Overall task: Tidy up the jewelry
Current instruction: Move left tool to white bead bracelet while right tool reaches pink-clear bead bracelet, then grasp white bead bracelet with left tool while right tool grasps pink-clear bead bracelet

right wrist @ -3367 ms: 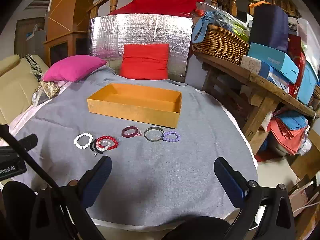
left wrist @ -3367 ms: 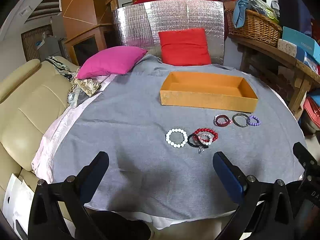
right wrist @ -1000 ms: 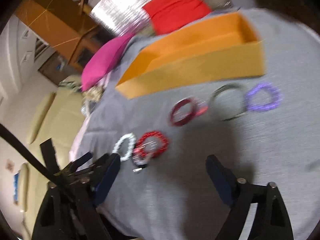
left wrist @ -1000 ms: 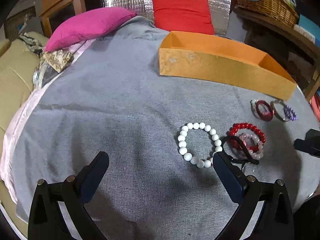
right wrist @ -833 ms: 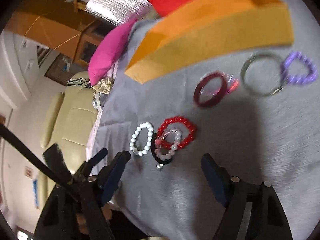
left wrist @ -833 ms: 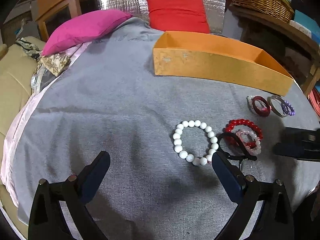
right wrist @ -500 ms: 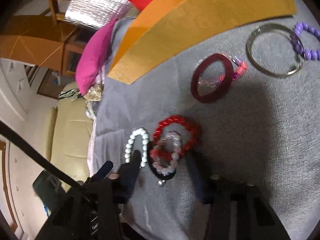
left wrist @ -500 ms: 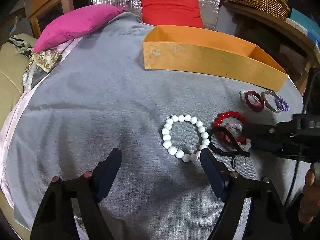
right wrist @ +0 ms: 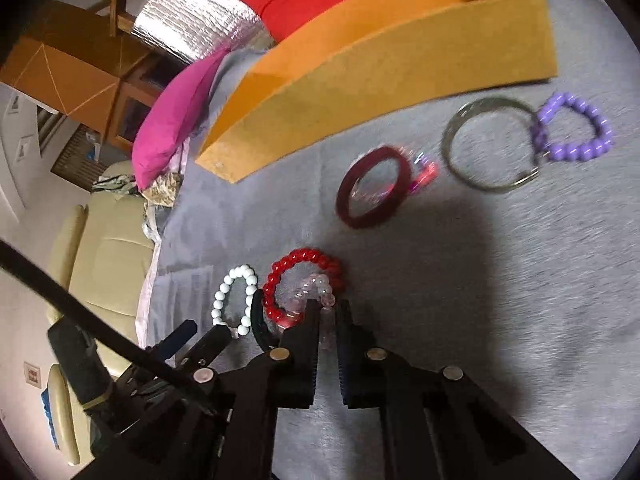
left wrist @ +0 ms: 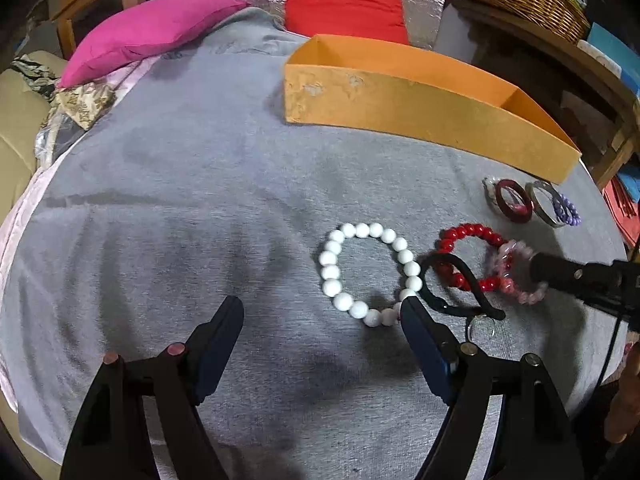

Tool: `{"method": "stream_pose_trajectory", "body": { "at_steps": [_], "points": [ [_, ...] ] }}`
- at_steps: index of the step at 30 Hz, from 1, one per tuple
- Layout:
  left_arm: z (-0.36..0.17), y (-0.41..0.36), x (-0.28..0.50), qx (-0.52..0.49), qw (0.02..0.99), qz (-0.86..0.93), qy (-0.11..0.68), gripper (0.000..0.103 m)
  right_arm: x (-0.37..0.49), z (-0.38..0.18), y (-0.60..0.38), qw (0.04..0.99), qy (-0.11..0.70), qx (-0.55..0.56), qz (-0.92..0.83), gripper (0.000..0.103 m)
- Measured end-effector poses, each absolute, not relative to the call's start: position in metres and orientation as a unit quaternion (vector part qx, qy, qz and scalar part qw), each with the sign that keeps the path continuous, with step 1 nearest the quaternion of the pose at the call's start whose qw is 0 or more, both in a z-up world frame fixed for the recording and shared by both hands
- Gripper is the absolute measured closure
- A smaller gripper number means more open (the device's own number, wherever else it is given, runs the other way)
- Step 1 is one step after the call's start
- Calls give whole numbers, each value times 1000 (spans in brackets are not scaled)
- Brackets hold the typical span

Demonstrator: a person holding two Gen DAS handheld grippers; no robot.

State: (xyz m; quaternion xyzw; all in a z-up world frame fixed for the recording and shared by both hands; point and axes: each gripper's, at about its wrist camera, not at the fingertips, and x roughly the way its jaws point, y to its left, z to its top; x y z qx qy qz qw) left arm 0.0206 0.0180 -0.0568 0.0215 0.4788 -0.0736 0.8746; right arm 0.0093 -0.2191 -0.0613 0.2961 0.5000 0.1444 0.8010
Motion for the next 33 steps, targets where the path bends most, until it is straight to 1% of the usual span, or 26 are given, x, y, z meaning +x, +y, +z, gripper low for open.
{"method": "stream_pose_trajectory", "body": {
  "at_steps": [8, 14, 15, 17, 18, 19, 20, 21, 22, 25, 33],
  "points": [
    [-64, 11, 34, 18, 871, -77, 485, 22, -1, -52, -254, 810, 475, 317, 133, 94],
    [-70, -1, 40, 40, 874, -78, 478, 22, -5, -51, -262, 807, 476, 322, 135, 94],
    [-70, -2, 41, 41, 876, -78, 474, 26, -5, -51, -262, 807, 476, 322, 136, 94],
    [-70, -2, 43, 38, 879, -82, 468, 50, -5, -50, -261, 808, 475, 320, 139, 94],
    [-69, -1, 44, 37, 882, -80, 463, 54, -6, -50, -262, 808, 475, 319, 141, 94],
    [-69, 0, 45, 35, 883, -79, 462, 62, -7, -50, -262, 808, 475, 318, 141, 94],
    [-69, 2, 46, 32, 884, -79, 460, 67, -8, -50, -262, 809, 474, 317, 142, 94],
    [-68, 5, 48, 26, 885, -79, 458, 79, -8, -49, -262, 810, 473, 316, 143, 94],
    [-68, 8, 49, 20, 886, -76, 457, 89, -9, -48, -262, 811, 471, 316, 144, 94],
    [-67, 20, 53, -15, 884, -84, 459, 92, -9, -43, -260, 815, 462, 316, 147, 94],
    [-60, 23, 47, -17, 891, -90, 445, 93, -13, -15, -261, 845, 400, 310, 169, 94]
  ]
}}
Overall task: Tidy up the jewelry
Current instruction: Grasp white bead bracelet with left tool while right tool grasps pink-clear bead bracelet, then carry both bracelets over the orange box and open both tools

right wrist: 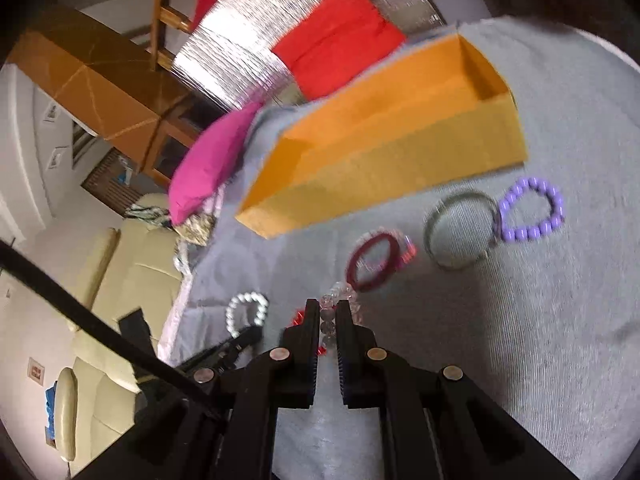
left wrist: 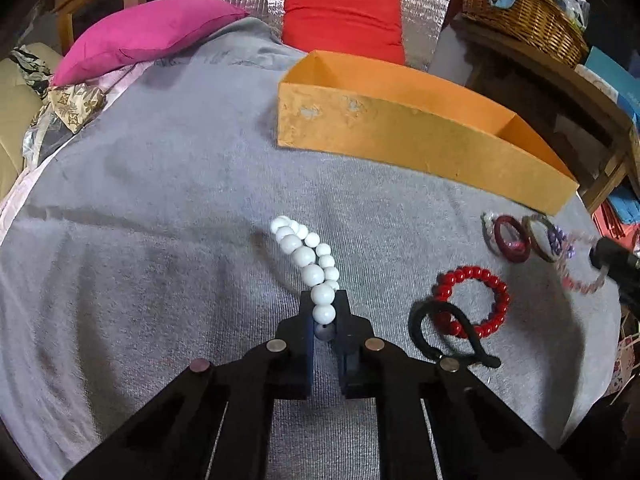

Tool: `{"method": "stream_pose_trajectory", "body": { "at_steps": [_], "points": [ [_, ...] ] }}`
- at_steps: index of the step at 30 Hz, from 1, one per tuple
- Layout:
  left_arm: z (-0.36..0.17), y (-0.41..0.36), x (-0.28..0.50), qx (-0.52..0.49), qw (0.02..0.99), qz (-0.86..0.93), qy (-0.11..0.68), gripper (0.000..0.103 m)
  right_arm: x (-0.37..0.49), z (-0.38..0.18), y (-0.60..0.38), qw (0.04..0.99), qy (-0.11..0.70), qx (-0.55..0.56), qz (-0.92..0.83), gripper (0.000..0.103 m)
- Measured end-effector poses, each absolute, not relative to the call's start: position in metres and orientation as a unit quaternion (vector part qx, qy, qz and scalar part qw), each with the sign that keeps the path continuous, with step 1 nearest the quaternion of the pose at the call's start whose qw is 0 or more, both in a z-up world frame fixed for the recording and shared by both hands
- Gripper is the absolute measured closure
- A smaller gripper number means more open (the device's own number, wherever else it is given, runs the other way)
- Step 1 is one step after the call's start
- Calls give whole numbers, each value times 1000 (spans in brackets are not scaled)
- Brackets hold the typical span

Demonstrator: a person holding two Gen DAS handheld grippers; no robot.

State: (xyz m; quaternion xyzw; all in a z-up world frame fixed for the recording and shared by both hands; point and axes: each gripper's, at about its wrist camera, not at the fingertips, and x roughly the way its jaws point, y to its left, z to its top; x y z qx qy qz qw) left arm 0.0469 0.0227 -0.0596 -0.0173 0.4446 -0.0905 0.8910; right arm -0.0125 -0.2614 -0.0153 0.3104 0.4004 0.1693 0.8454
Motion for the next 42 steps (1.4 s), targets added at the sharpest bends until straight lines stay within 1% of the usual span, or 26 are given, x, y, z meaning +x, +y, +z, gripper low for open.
{"method": "stream_pose_trajectory", "body": {
  "at_steps": [4, 9, 14, 20, 23, 30, 35, 38, 42],
  "points": [
    [-48, 26, 45, -28, 899, -97, 427, 93, -11, 5, -268, 869, 356, 302, 163, 94],
    [-31, 27, 39, -38, 909, -109, 401, 93, -1, 22, -280, 885, 321, 306, 138, 94],
    [-3, 18, 38, -17, 925, -120, 359, 93, 18, 36, -292, 897, 288, 313, 117, 94],
    [42, -14, 87, -4, 943, -136, 303, 93, 47, 38, -297, 903, 273, 314, 103, 94],
    [49, -29, 114, 4, 948, -138, 287, 93, 61, 31, -301, 897, 280, 328, 101, 94],
    [36, -41, 180, -15, 944, -135, 301, 93, 87, 21, -300, 893, 289, 333, 88, 94],
    [9, -44, 210, -14, 930, -112, 349, 93, 94, 13, -300, 892, 305, 324, 81, 94],
    [0, -53, 214, 16, 921, -104, 374, 93, 95, 11, -301, 891, 309, 322, 79, 94],
    [-14, -56, 213, 16, 899, -108, 424, 93, 97, 8, -297, 893, 317, 310, 75, 94]
  ]
}}
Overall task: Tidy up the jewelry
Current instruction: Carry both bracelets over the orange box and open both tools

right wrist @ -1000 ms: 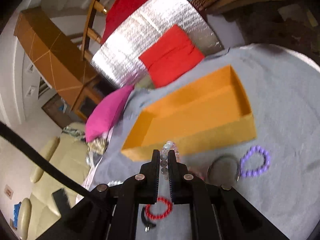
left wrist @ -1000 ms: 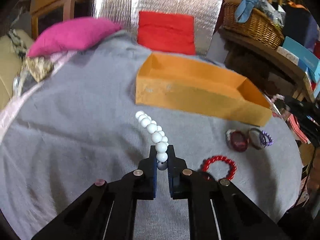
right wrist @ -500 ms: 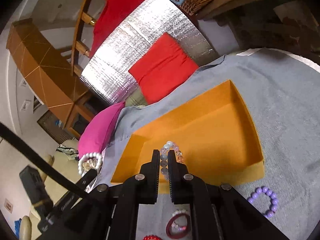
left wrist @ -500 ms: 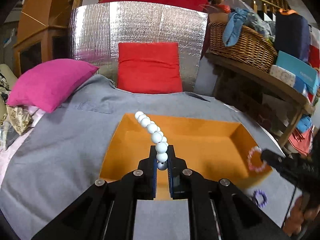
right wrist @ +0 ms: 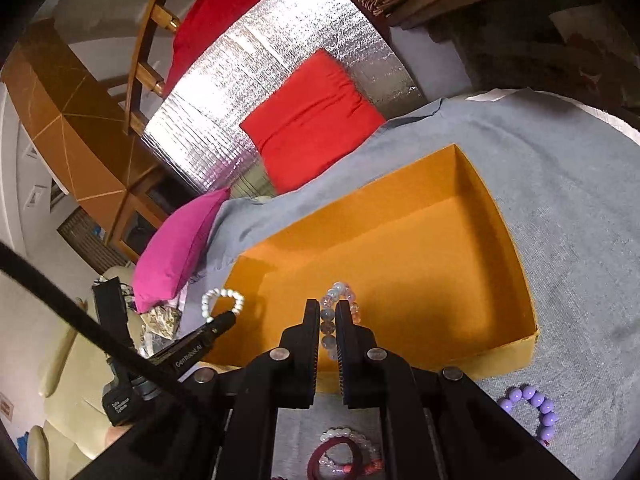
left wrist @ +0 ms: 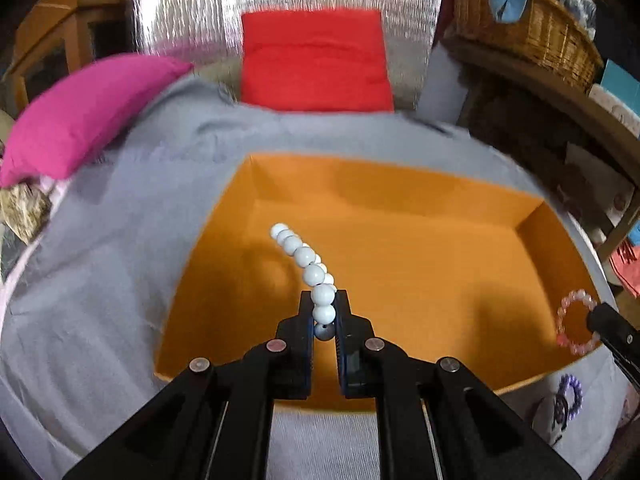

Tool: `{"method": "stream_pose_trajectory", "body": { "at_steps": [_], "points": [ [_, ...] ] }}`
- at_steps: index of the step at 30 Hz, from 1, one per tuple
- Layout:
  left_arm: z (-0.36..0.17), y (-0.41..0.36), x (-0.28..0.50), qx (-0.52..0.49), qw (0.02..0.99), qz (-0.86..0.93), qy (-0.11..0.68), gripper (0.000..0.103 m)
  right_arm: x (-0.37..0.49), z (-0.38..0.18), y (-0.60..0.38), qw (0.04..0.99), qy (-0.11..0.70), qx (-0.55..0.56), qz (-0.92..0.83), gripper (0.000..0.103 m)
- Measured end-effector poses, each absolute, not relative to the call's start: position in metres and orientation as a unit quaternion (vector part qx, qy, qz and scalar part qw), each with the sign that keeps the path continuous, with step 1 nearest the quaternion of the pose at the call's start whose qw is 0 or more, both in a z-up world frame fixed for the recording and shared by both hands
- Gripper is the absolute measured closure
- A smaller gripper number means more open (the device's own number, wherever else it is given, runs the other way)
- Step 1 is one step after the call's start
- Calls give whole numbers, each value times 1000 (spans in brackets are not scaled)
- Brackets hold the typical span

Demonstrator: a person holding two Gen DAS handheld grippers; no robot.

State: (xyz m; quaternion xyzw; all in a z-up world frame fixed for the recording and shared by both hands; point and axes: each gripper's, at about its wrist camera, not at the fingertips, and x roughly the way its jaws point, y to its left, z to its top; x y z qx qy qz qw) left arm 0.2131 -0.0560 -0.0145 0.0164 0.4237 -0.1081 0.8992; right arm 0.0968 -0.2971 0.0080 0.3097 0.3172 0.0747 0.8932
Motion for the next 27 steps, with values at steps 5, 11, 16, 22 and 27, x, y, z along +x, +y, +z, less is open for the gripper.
{"method": "stream_pose_trajectory", "body": {
  "at_steps": [5, 11, 16, 22, 27],
  "points": [
    [-23, -52, 209, 7, 882, -117, 456, 93, 97, 0, -293, 895, 329, 296, 59, 94],
    [-23, -53, 197, -3, 870, -136, 475, 93, 99, -9, -297, 899, 339, 278, 25, 94],
    [-28, -60, 182, -15, 855, -159, 493, 93, 101, -11, -301, 900, 346, 266, 4, 94],
    [-28, -63, 161, -22, 850, -168, 499, 93, 99, -10, -305, 901, 353, 251, -25, 94],
    [-20, -50, 158, -26, 860, -143, 489, 91, 94, -5, -298, 901, 362, 239, -30, 89]
  ]
}}
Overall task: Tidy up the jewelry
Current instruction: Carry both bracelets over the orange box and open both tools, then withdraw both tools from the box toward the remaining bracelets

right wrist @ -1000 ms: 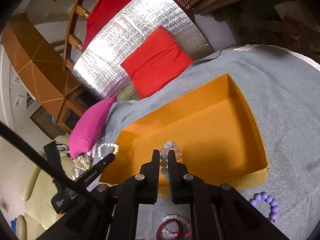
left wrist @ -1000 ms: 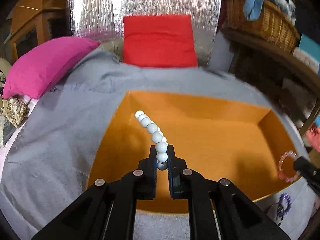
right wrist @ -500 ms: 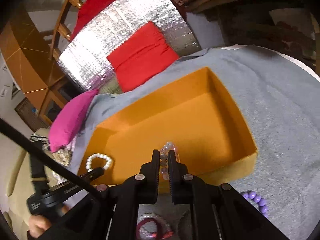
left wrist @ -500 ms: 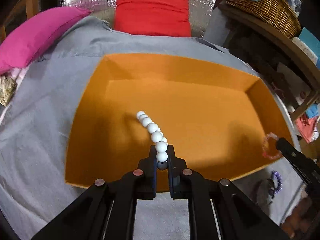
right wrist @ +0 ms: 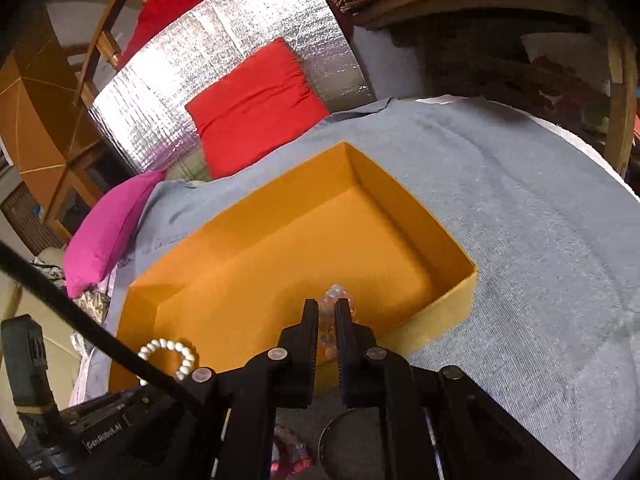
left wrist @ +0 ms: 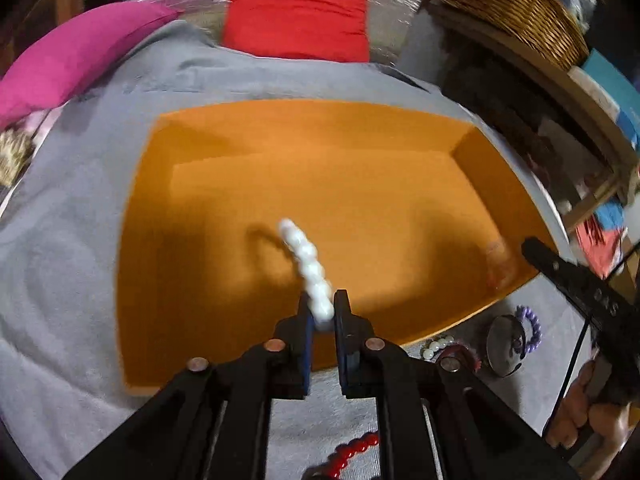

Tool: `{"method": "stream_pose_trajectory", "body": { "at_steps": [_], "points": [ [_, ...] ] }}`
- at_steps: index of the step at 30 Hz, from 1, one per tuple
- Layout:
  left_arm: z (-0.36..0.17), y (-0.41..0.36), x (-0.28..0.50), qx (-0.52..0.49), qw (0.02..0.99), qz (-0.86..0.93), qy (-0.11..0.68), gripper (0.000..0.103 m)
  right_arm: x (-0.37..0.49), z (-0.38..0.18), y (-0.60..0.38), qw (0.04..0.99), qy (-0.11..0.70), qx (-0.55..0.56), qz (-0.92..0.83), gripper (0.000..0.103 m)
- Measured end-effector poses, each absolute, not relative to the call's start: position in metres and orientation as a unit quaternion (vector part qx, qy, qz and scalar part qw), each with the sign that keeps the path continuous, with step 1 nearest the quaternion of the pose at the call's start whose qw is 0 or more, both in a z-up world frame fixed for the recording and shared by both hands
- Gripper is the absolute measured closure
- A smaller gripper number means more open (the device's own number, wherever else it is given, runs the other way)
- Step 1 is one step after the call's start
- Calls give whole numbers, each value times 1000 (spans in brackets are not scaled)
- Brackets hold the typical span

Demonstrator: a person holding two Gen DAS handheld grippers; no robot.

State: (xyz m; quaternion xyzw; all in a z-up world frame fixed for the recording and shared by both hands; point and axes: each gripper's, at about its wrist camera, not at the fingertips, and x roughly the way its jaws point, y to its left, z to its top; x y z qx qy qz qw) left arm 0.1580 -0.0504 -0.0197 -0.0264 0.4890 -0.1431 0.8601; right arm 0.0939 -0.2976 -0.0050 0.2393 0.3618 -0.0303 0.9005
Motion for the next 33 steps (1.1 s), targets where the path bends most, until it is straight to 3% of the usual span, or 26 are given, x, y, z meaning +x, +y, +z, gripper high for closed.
{"method": "stream_pose_trajectory", "body": {
  "at_steps": [1, 3, 4, 5, 6, 16, 24, 33],
  "points": [
    [-18, -47, 156, -27, 862, -138, 487, 86, 92, -3, -296, 899, 364, 243, -25, 85],
    [-9, -41, 145, -17, 873, -126, 471, 69, 88, 2, -294, 899, 365, 244, -19, 69],
    [-1, -39, 137, -8, 881, -121, 457, 56, 85, 7, -292, 900, 364, 239, -19, 63],
    [3, -36, 131, -3, 886, -119, 447, 48, 81, 12, -290, 902, 363, 231, -21, 48],
    [12, -32, 120, 6, 896, -113, 428, 46, 75, 19, -288, 905, 361, 224, -24, 37],
    [20, 19, 23, 22, 934, -60, 353, 30, -4, 62, -307, 918, 325, 225, -16, 35],
    [11, 23, -8, 84, 942, -63, 320, 26, -38, 71, -327, 919, 332, 214, -13, 31],
    [0, 22, 6, 43, 932, -96, 348, 24, -37, 48, -349, 910, 336, 241, 28, 31]
  ]
}}
